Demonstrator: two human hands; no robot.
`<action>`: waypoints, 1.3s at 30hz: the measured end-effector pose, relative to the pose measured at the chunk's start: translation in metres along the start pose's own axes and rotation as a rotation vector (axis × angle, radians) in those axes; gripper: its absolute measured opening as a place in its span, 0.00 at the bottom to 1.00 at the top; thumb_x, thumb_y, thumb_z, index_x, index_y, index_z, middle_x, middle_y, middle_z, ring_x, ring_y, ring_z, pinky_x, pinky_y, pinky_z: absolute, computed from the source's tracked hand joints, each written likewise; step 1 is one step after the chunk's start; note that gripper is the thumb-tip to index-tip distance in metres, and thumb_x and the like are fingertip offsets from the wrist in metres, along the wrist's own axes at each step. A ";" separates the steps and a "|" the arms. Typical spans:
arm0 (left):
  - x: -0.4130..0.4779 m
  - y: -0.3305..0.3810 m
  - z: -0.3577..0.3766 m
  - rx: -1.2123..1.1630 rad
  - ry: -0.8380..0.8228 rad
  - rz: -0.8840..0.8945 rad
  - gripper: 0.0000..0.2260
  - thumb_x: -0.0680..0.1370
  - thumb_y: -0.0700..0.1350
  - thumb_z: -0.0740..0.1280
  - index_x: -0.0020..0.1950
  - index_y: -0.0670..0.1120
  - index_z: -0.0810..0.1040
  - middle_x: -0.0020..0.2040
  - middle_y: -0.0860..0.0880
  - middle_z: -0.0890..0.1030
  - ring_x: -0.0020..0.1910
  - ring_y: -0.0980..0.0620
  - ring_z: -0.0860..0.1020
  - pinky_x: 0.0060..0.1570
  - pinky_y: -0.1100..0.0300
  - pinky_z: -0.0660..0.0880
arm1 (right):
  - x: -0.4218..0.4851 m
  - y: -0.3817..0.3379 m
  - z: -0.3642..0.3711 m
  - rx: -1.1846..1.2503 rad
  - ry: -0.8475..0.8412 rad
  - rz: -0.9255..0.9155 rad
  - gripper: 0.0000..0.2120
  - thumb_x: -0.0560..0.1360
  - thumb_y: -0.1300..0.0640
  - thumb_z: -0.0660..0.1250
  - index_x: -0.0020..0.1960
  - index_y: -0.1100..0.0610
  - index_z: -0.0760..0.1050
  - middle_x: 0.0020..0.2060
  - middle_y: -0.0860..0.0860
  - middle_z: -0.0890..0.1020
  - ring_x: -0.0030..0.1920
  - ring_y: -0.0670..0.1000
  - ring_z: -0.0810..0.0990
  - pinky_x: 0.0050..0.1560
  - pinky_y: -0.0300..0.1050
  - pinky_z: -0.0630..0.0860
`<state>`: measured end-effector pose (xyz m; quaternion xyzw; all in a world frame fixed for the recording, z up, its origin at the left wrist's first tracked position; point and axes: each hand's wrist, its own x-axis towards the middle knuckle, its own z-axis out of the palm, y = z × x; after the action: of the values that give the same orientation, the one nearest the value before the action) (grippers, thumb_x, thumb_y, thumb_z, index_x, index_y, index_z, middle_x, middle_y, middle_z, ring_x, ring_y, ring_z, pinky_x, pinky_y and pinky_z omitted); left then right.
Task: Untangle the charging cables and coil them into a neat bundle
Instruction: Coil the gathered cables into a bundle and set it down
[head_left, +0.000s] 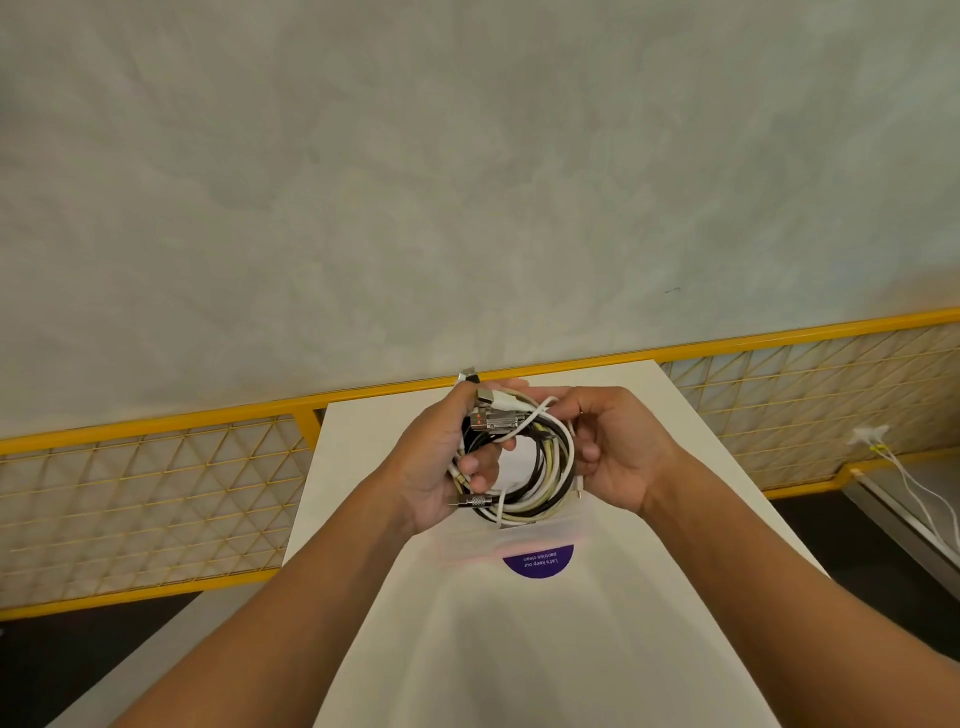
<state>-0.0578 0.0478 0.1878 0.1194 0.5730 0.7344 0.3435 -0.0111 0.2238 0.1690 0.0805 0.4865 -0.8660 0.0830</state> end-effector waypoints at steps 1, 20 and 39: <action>0.000 -0.001 -0.001 -0.014 -0.006 -0.009 0.16 0.81 0.51 0.60 0.52 0.48 0.86 0.33 0.45 0.75 0.20 0.57 0.61 0.20 0.64 0.62 | 0.000 0.000 0.000 0.015 0.007 -0.007 0.19 0.71 0.67 0.58 0.54 0.65 0.83 0.28 0.52 0.76 0.19 0.43 0.58 0.22 0.38 0.48; -0.003 -0.001 -0.003 -0.228 -0.180 -0.045 0.35 0.58 0.73 0.70 0.47 0.45 0.83 0.21 0.52 0.63 0.17 0.58 0.62 0.17 0.68 0.62 | -0.005 0.011 -0.001 -0.001 0.128 -0.211 0.23 0.73 0.76 0.56 0.32 0.55 0.81 0.31 0.53 0.78 0.23 0.45 0.64 0.23 0.35 0.61; 0.008 0.002 0.003 -0.256 0.258 0.066 0.13 0.73 0.45 0.76 0.52 0.40 0.81 0.38 0.45 0.79 0.27 0.55 0.71 0.24 0.64 0.71 | 0.000 0.022 0.027 -0.560 0.339 -0.330 0.09 0.72 0.56 0.75 0.50 0.56 0.79 0.43 0.56 0.85 0.47 0.61 0.84 0.49 0.57 0.82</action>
<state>-0.0632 0.0549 0.1890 -0.0015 0.5099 0.8215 0.2552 -0.0075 0.1897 0.1651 0.1176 0.7179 -0.6755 -0.1207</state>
